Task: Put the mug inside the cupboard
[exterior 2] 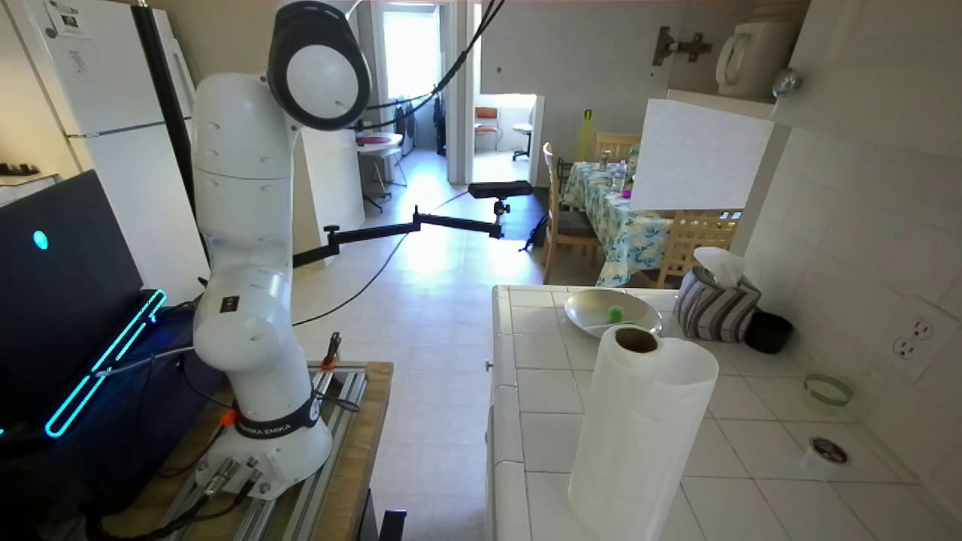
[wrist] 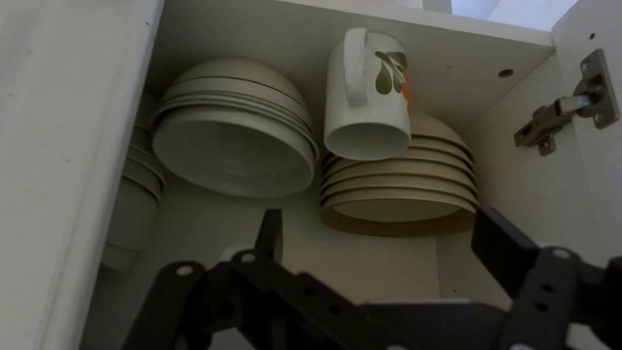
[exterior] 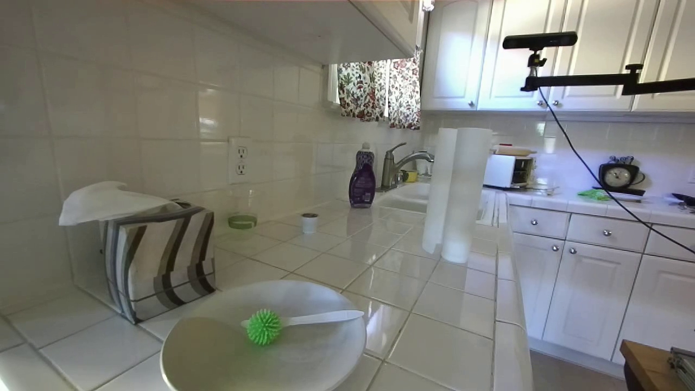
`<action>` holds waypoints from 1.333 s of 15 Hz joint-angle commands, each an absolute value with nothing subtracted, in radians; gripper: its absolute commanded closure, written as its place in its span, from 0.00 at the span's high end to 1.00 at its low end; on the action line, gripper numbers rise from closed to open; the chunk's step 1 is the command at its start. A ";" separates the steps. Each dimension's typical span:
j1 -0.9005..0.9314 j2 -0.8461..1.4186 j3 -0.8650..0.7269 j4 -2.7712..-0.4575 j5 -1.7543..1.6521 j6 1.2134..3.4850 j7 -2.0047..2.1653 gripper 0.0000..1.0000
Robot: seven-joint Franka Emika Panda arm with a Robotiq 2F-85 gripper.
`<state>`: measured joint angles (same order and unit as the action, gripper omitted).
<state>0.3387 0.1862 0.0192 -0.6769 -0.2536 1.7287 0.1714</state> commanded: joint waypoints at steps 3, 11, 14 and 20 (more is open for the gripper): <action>0.353 -0.043 0.020 -0.958 -0.299 1.696 0.329 1.00; 0.338 -0.301 0.010 -1.308 -0.255 1.716 0.468 1.00; 0.340 -0.397 -0.004 -1.446 -0.251 1.732 0.489 1.00; 0.207 -0.576 0.013 -1.734 -0.149 1.772 0.424 1.00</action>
<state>0.3196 -0.4538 -0.0159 -1.5405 -0.2360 1.7024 0.4684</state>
